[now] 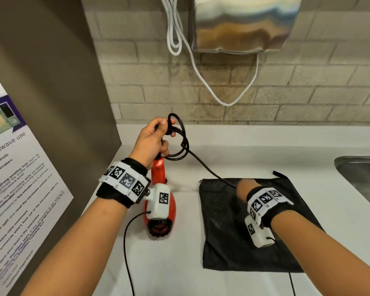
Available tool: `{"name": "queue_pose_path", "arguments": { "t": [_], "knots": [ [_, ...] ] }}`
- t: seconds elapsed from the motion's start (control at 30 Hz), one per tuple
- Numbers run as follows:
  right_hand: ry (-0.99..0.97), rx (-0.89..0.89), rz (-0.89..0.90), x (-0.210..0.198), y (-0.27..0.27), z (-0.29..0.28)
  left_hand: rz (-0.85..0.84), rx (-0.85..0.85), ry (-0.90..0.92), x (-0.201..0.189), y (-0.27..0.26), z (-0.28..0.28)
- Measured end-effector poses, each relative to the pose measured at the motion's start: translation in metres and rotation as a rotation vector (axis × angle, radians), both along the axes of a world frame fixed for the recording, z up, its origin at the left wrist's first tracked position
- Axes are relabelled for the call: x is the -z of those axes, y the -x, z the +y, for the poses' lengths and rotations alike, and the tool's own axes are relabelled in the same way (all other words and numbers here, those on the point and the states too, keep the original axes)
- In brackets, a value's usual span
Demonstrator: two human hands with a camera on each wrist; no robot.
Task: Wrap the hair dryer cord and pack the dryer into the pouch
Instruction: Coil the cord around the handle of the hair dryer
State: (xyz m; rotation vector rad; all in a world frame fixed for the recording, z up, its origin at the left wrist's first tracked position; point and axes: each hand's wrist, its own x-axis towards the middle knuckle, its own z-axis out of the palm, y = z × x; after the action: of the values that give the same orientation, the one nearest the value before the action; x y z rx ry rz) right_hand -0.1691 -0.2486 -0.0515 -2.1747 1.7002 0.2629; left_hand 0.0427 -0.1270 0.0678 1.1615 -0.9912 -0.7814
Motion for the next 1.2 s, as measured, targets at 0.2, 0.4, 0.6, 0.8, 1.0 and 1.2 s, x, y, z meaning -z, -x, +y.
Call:
{"name": "queue_pose_path", "arguments": {
  "t": [0.2,0.4,0.6,0.8,1.0,1.2],
  "knots": [
    [-0.021,-0.091,0.245,-0.012,0.004,0.0,-0.029,0.037,-0.008,0.001,0.002,0.0],
    [0.255,-0.125,-0.592,-0.059,-0.021,0.022,-0.047,0.061,-0.017,-0.001,0.003,0.0],
    [0.373,-0.333,-1.273,-0.131,-0.059,0.074,-0.084,0.08,-0.018,0.0,0.01,-0.002],
    [0.239,-0.34,-1.382,-0.132,-0.071,0.075,-0.085,0.097,-0.015,0.001,0.012,-0.003],
    [0.359,-0.378,-1.307,-0.117,-0.073,0.067,-0.067,0.148,-0.037,0.001,0.014,-0.003],
    [0.438,-0.504,-1.371,-0.106,-0.067,0.062,-0.067,0.239,-0.061,-0.001,0.015,-0.001]
  ]
}}
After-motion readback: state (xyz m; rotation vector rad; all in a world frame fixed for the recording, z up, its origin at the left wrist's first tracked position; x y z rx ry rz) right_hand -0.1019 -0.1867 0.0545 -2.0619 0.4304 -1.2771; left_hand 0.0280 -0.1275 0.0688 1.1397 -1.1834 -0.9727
